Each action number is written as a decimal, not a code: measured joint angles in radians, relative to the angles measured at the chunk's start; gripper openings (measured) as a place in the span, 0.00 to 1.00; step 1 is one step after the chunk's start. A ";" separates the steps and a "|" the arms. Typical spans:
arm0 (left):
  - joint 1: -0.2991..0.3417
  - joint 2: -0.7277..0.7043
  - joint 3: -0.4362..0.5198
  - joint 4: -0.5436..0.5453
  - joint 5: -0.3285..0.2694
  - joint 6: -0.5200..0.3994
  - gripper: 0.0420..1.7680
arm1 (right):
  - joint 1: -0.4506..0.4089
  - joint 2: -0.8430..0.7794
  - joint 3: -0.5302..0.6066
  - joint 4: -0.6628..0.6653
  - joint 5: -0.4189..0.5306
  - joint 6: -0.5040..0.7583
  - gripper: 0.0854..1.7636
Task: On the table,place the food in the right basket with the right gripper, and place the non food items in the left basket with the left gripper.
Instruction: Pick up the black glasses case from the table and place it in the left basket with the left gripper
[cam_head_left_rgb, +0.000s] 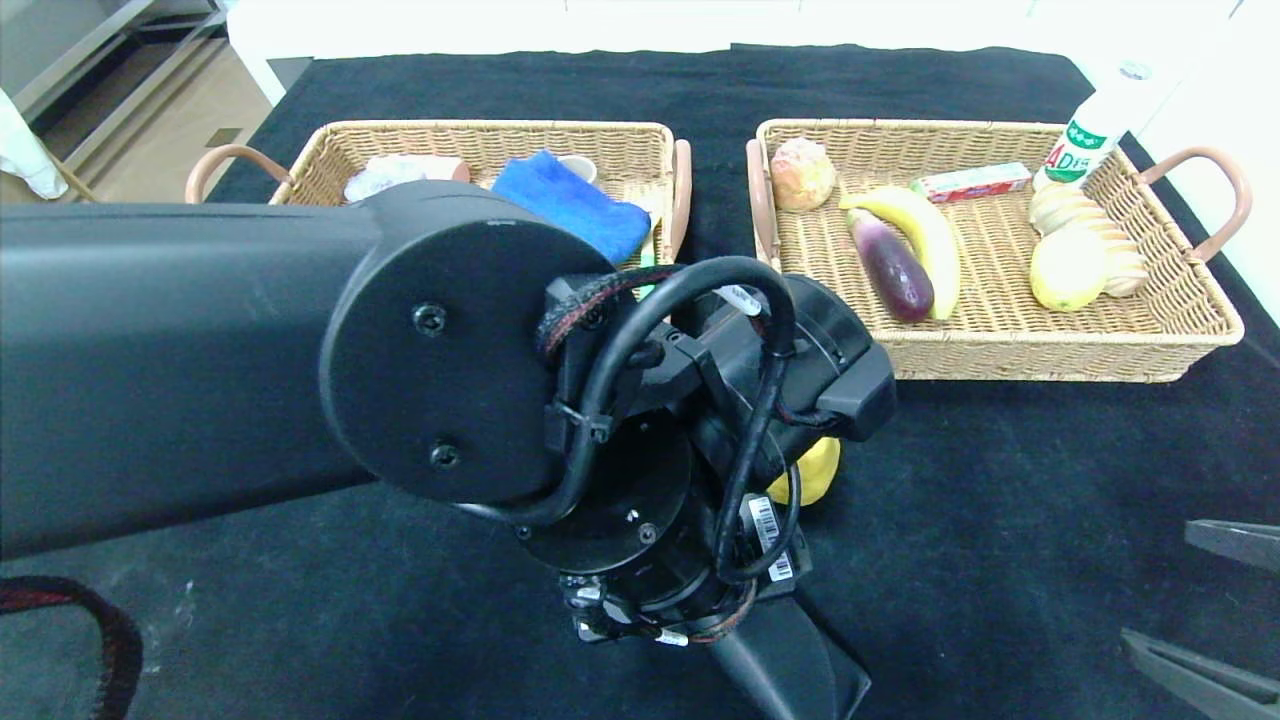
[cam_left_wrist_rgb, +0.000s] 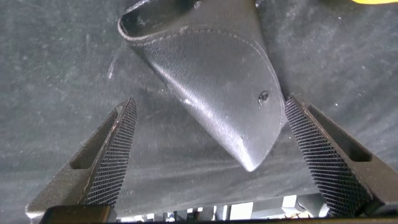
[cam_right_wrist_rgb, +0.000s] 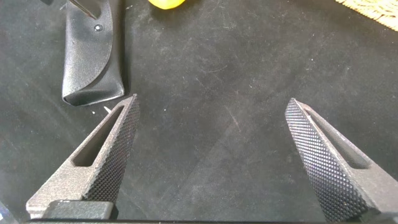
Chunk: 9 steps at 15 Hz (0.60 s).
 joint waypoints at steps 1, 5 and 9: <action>0.000 0.005 0.003 -0.007 0.000 -0.002 0.97 | 0.000 0.000 0.000 0.000 0.000 0.000 0.97; -0.001 0.010 0.025 -0.043 -0.001 -0.019 0.97 | 0.002 0.000 0.008 0.000 0.002 -0.002 0.97; -0.002 0.014 0.033 -0.076 0.005 -0.023 0.97 | 0.010 -0.001 0.013 0.000 0.002 -0.007 0.97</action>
